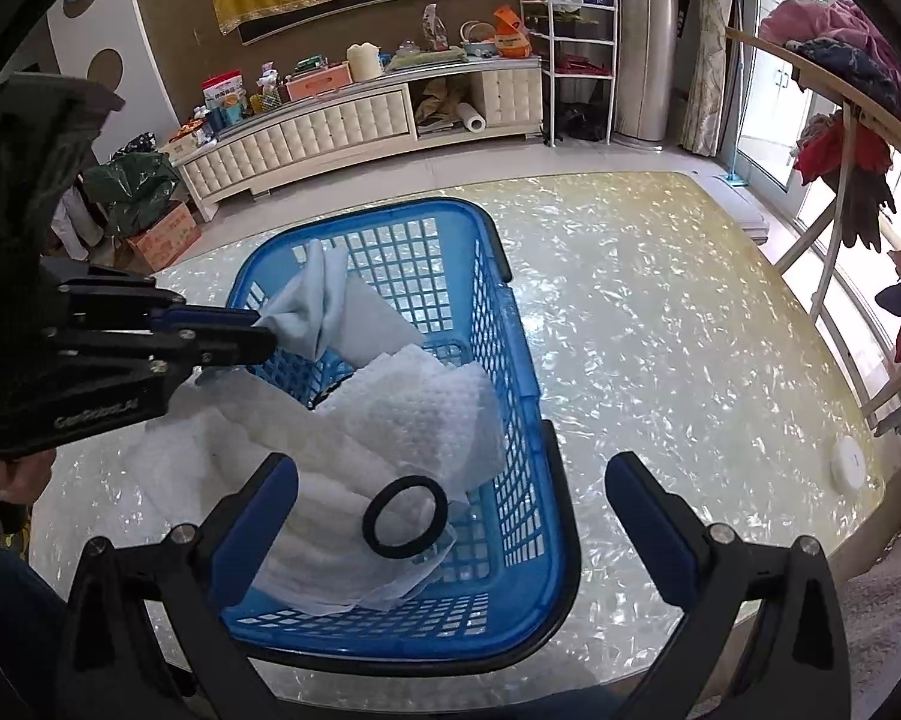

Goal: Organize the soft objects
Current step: 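Carry the light blue cloth over the blue basket with the left gripper, then open the left gripper to drop the blue cloth into the basket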

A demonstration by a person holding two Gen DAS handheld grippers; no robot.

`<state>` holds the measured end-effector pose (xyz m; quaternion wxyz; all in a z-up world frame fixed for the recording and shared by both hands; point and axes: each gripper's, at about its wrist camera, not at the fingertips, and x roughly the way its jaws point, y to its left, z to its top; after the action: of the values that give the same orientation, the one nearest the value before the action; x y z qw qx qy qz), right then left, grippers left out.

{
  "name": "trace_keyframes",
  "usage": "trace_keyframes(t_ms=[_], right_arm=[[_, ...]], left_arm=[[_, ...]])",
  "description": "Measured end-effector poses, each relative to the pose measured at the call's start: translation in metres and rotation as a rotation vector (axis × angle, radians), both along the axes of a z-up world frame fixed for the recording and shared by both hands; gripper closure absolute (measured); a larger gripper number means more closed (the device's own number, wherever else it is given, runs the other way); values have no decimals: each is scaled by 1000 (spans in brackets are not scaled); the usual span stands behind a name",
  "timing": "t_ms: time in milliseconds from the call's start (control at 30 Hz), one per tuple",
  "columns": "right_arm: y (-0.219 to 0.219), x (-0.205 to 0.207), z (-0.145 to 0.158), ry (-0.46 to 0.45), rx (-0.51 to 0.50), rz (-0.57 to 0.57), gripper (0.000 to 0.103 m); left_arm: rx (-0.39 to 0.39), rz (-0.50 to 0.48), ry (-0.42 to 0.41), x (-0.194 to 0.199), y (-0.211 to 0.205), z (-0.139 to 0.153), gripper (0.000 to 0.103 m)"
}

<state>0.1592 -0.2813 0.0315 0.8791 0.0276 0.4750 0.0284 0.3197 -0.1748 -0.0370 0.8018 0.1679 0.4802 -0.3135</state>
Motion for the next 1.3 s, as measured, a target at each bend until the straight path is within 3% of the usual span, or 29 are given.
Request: trace_keyframes(t_ms=[567, 867, 933, 1033, 1100, 1167, 1300], right_arm=[[-13, 3, -7, 23, 30, -26, 0], [-21, 2, -5, -1, 59, -37, 0], [-21, 3, -5, -3, 60, -37, 0], [-24, 2, -5, -4, 62, -37, 0], [-24, 1, -5, -5, 62, -39, 0], [-25, 1, -5, -5, 62, -40, 0], [-24, 1, -4, -6, 62, -39, 0]], left_arm=[[49, -16, 26, 36, -25, -37, 95], [90, 1, -9, 36, -30, -43, 93], [90, 12, -11, 38, -29, -43, 75], [94, 34, -21, 40, -26, -41, 56], [99, 33, -24, 41, -23, -40, 48], [91, 13, -21, 39, -22, -37, 47], [78, 6, -33, 30, -19, -27, 23]])
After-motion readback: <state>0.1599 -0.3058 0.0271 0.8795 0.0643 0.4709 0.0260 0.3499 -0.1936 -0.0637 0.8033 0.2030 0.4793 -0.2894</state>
